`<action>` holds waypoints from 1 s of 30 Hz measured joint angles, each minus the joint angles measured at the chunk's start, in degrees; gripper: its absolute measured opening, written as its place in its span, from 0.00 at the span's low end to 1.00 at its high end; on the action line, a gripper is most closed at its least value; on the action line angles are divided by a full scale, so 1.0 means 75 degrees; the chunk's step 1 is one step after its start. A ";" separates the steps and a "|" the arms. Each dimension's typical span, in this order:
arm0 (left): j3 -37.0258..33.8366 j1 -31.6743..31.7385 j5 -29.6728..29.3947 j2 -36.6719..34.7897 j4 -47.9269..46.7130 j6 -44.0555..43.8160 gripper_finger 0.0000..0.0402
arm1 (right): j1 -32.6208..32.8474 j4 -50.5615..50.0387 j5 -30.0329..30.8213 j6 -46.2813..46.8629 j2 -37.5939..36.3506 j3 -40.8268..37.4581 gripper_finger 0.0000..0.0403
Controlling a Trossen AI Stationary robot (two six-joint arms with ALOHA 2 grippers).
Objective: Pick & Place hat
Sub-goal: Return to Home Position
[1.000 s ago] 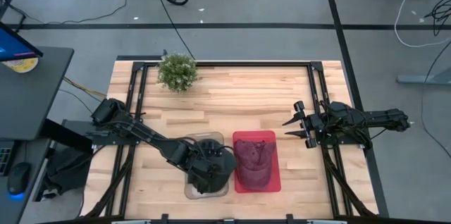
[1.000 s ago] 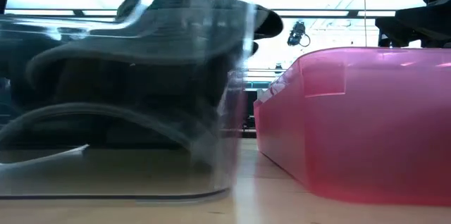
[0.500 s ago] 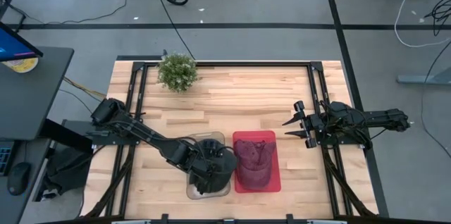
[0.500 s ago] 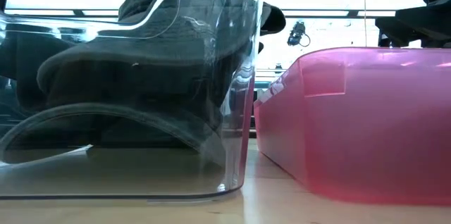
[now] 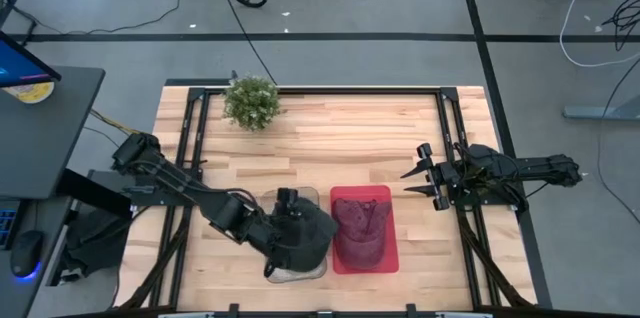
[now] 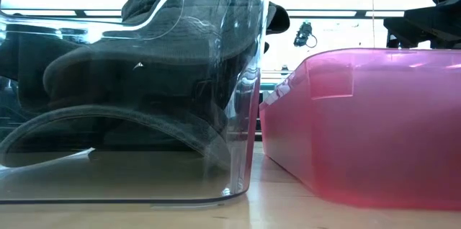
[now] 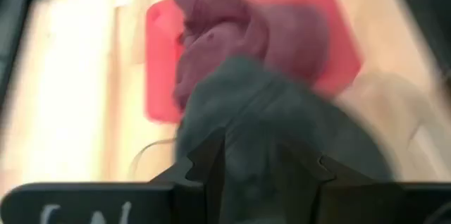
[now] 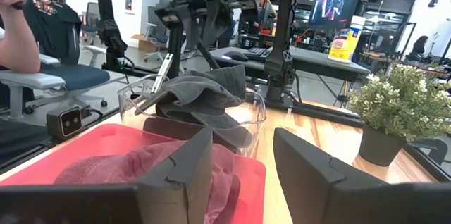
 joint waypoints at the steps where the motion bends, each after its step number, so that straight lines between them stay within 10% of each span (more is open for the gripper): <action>1: 0.0000 -0.0077 -0.0173 -0.0020 -0.0208 0.0177 0.29 | 0.0003 -0.0003 0.0000 0.0000 0.0000 0.0000 0.39; 7: -0.0509 -0.0449 -0.3447 -0.0407 -0.0402 -0.0169 0.29 | 0.0003 0.0000 0.0000 0.0000 0.0000 0.0000 0.39; 11: -0.2088 -0.0148 -0.4035 -0.1789 0.0063 -0.0919 0.29 | 0.0002 -0.0013 0.0001 0.0000 -0.0003 0.0000 0.39; 15: -0.4956 0.0492 -0.2474 -0.3950 0.3650 0.0064 0.29 | 0.0000 -0.0012 0.0000 0.0000 -0.0003 0.0000 0.39; 18: -0.7236 0.1343 0.1748 -0.5520 0.8251 0.1487 0.29 | 0.0003 -0.0015 0.0003 0.0000 0.0000 0.0000 0.39; 20: -0.8186 0.1820 0.3191 -0.6186 0.9719 0.1907 0.29 | 0.0003 -0.0011 0.0000 0.0000 -0.0002 0.0000 0.39; 26: -0.9016 0.2505 0.0423 -0.7616 0.6948 0.1759 0.29 | 0.0002 -0.0009 0.0000 0.0000 -0.0001 0.0000 0.39; 30: -0.9371 0.2897 0.0651 -0.8378 0.7088 0.1761 0.29 | 0.0000 -0.0008 0.0000 0.0000 0.0000 0.0000 0.39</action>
